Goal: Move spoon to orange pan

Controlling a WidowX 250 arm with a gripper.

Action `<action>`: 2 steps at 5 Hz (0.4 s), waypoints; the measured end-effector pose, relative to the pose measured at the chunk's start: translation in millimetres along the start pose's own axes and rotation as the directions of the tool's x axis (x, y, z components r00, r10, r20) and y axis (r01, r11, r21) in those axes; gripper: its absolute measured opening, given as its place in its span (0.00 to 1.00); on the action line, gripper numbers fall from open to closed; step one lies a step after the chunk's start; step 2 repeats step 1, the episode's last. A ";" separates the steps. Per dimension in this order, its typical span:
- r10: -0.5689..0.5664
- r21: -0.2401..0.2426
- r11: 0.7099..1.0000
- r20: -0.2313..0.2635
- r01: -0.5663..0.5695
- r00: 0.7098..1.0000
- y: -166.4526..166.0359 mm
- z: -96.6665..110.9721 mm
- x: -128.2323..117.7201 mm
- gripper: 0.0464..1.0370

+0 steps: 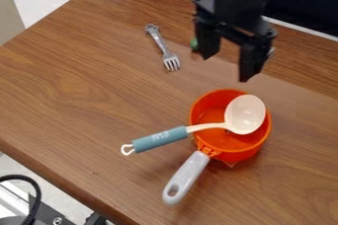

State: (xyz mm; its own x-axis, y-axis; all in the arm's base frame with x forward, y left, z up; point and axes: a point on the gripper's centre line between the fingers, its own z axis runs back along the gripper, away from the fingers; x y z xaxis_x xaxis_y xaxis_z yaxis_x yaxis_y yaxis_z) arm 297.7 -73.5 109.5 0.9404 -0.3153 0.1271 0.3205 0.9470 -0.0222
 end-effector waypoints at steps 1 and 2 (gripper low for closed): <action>0.060 0.022 0.998 0.011 -0.060 0.998 -2.2 -11.9 25.3 0.96; 0.060 0.022 0.998 0.011 -0.060 0.998 -2.2 -11.9 25.3 0.96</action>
